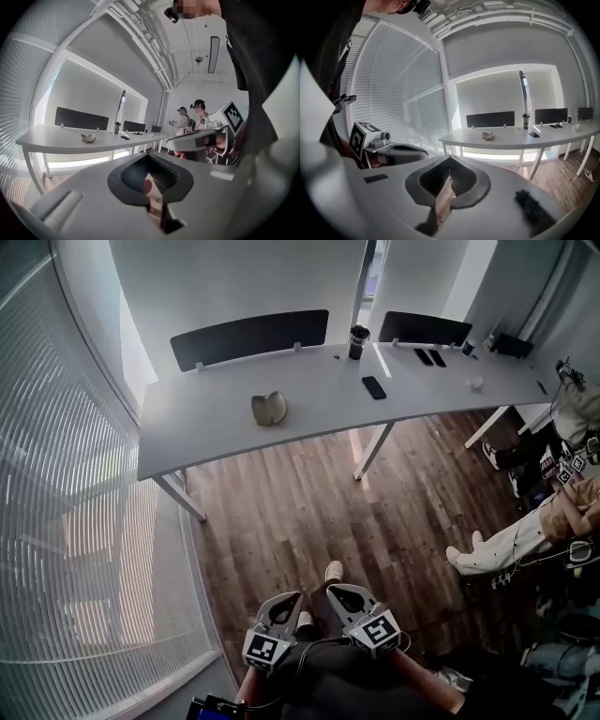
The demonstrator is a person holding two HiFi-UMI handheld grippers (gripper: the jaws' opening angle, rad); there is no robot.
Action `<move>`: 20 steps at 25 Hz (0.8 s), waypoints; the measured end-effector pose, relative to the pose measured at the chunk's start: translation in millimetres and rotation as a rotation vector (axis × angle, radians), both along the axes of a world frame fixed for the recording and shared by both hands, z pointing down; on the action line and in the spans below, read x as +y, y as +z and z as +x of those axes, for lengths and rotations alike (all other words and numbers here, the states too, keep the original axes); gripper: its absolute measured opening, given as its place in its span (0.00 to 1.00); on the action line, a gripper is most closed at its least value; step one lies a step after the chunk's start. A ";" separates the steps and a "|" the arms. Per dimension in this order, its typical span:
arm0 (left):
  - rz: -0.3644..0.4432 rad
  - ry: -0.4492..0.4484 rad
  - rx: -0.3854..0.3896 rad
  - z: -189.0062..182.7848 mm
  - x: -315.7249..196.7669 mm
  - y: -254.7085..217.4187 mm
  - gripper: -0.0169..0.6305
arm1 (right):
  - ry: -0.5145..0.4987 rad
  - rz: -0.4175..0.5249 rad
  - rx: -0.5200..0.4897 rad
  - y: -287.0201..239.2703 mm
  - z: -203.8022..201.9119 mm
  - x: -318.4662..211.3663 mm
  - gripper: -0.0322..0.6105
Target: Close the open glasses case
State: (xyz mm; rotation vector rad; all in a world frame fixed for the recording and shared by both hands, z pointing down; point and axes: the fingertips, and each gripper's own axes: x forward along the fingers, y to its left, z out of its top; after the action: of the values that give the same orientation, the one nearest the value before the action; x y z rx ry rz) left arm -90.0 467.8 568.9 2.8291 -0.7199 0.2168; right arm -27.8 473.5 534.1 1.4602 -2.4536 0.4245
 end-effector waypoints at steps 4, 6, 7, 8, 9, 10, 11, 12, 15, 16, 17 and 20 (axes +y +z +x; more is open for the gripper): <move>-0.017 0.005 -0.007 4.7 -16.4 0.7 0.04 | 0.010 -0.025 0.018 -10.0 7.2 -15.3 0.06; -0.032 0.007 -0.003 9.6 -23.8 3.6 0.04 | 0.016 -0.013 0.007 -6.0 13.7 -21.0 0.06; -0.039 0.008 -0.005 12.3 -26.7 6.0 0.04 | 0.020 -0.009 -0.004 -0.9 17.5 -23.2 0.06; -0.046 0.010 -0.008 15.0 -29.5 7.4 0.04 | 0.026 -0.015 -0.008 1.6 21.2 -26.3 0.06; -0.050 0.011 -0.009 17.7 -32.8 7.2 0.04 | 0.035 -0.025 -0.005 -0.2 24.7 -31.4 0.06; -0.051 0.014 -0.012 20.5 -37.2 6.2 0.04 | 0.046 -0.030 0.000 -4.8 28.3 -38.1 0.06; -0.046 0.018 -0.019 23.2 -42.3 4.7 0.04 | 0.053 -0.029 0.003 -9.4 32.0 -45.0 0.06; -0.040 0.021 -0.028 26.1 -47.6 3.0 0.04 | 0.057 -0.029 0.002 -11.6 36.0 -51.1 0.06; -0.045 0.020 -0.026 36.1 -61.9 -6.1 0.04 | 0.062 -0.029 -0.017 -8.4 49.1 -66.4 0.06; -0.047 0.016 -0.029 38.2 -66.3 -6.1 0.04 | 0.063 -0.024 -0.021 -9.5 53.0 -72.9 0.06; -0.047 0.011 -0.036 39.4 -70.6 -4.1 0.04 | 0.061 -0.019 -0.026 -10.0 56.3 -79.3 0.06; -0.039 0.002 -0.066 43.9 -86.3 2.5 0.04 | 0.039 -0.002 -0.048 -5.3 67.0 -98.6 0.06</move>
State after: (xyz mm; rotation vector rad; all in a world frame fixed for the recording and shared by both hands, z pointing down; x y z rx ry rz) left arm -46.1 381.6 571.4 2.7977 -0.7191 0.3222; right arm 39.2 374.9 528.8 1.5165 -2.4641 0.4752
